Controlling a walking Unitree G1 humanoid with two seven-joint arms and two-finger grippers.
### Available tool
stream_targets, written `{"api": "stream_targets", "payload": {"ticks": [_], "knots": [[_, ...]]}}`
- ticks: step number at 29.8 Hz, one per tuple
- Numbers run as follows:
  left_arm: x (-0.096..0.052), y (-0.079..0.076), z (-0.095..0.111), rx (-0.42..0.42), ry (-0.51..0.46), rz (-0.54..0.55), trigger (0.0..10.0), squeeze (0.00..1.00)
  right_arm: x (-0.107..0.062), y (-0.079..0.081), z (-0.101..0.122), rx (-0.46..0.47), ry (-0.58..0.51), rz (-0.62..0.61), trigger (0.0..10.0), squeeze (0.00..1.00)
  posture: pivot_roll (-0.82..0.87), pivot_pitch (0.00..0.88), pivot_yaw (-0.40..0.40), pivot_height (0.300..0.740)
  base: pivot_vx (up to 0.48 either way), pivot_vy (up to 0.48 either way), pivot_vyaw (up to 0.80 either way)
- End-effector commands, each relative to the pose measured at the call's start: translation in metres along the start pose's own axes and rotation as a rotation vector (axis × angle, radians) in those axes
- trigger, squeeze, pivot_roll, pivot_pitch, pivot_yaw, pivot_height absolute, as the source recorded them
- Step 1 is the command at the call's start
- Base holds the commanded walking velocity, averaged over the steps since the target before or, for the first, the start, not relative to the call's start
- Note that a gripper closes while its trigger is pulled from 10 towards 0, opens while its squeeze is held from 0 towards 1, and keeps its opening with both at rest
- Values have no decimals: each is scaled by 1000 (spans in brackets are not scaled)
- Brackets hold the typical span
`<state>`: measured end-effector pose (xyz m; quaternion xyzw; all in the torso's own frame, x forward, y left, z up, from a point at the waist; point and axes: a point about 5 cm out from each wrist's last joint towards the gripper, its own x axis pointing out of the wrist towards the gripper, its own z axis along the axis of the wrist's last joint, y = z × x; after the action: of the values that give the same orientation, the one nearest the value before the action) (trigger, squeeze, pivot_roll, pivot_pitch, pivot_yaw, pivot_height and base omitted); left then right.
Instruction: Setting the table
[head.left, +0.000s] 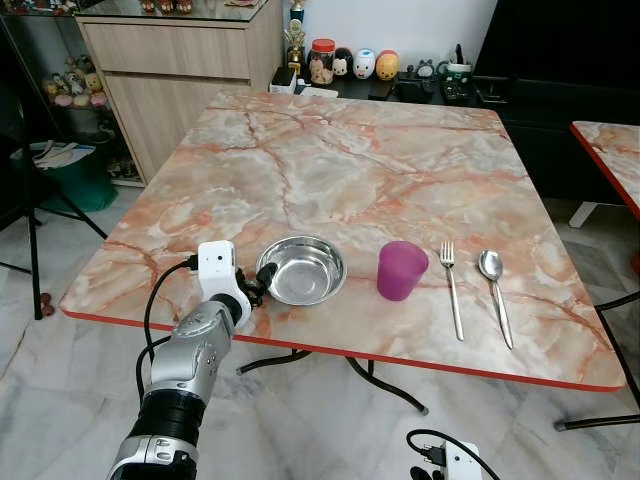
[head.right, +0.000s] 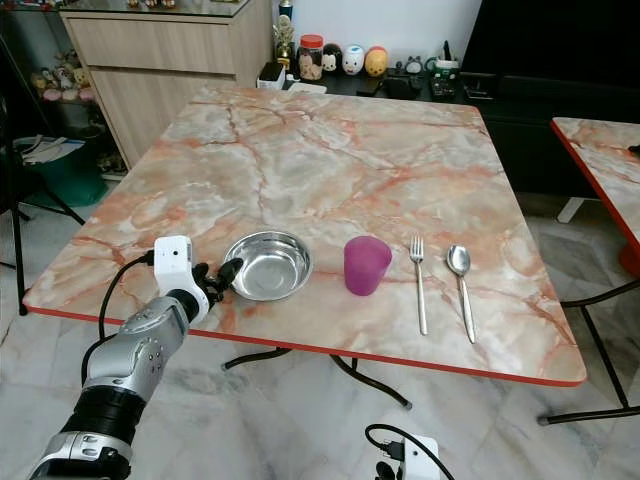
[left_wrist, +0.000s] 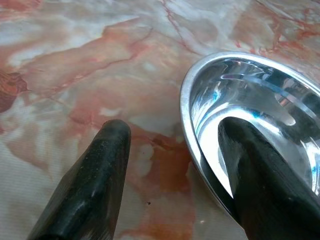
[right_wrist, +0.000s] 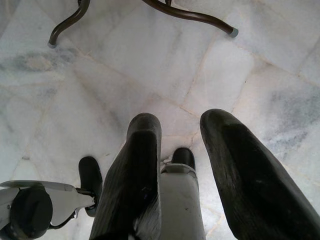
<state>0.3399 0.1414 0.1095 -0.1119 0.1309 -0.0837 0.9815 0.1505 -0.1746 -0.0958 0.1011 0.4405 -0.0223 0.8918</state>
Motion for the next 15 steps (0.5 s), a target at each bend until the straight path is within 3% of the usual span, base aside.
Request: {"api": "stream_targets", "payload": {"ticks": [1,2,3,8,9,10,11,15], "knots": [[1,-2,1,31,18,-3,8157,0,0,0,0,12,7,-5,10000,0,87,0,-30,740,0,0,0],[1,-2,1,31,18,-3,8157,0,0,0,0,12,7,-5,10000,0,87,0,-30,740,0,0,0],[1,-2,1,47,18,-4,10000,0,0,0,0,12,8,-3,10000,0,89,0,-30,740,0,0,0],[2,-4,2,73,26,-10,9333,0,0,0,0,11,9,-2,10000,0,88,0,-30,740,0,0,0],[1,-4,1,73,27,-11,2627,0,0,0,0,12,9,-3,10000,0,88,0,-30,740,0,0,0],[1,-4,1,72,27,-11,2627,0,0,0,0,12,9,-3,10000,0,88,0,-30,740,0,0,0],[1,-4,1,72,27,-11,0,0,0,0,0,13,9,-3,10000,0,88,0,-30,740,0,0,0],[1,-4,1,72,26,-13,0,0,0,0,-1,14,10,-5,10000,0,88,0,-29,740,0,0,0]]}}
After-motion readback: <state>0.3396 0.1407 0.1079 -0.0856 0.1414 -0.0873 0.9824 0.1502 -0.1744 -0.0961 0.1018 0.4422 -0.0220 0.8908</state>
